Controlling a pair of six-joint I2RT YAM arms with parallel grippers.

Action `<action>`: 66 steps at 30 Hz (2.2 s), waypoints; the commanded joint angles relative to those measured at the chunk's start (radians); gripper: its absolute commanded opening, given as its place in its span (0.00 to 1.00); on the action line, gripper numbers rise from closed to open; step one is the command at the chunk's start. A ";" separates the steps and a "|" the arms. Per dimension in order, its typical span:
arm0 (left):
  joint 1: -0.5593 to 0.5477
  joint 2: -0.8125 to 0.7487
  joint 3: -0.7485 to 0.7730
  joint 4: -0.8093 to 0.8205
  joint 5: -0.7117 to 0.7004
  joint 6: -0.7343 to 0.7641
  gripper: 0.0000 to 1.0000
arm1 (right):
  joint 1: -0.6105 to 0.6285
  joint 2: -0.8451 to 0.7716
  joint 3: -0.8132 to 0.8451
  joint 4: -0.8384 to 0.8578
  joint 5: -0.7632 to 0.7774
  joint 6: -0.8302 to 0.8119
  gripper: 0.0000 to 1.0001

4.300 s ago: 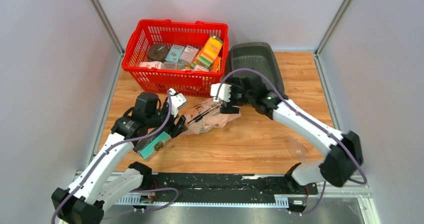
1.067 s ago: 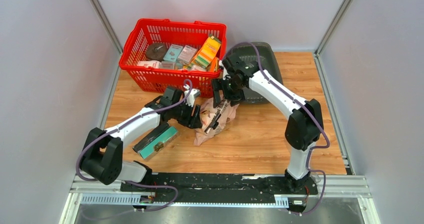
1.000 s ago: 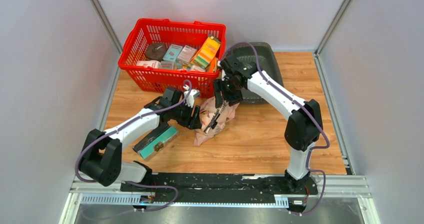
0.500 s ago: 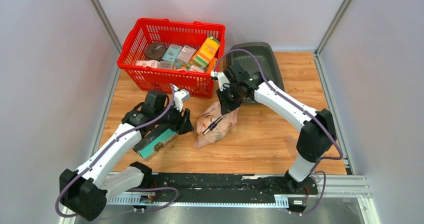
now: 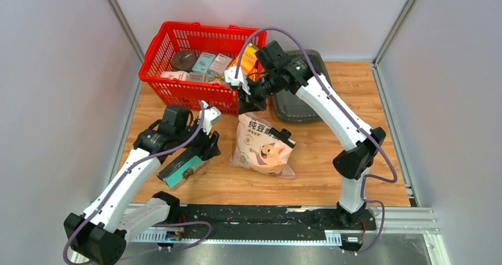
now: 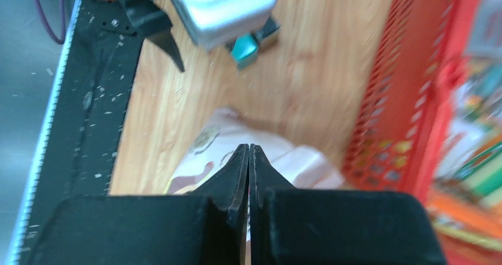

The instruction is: Fill the litter box with clean litter

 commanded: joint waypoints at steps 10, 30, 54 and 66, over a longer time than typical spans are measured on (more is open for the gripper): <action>0.003 -0.060 0.109 -0.004 0.103 0.380 0.84 | -0.036 -0.016 0.041 0.042 -0.003 0.111 0.61; -0.230 0.699 0.782 -0.241 0.184 0.844 0.84 | -0.370 -0.544 -0.649 0.071 -0.017 0.187 1.00; -0.188 0.658 0.693 -0.337 0.123 0.574 0.00 | -0.386 -0.513 -0.663 0.125 0.037 0.212 1.00; -0.145 0.540 0.468 -0.136 0.123 0.347 0.00 | -0.344 -0.397 -0.541 0.081 -0.006 0.146 1.00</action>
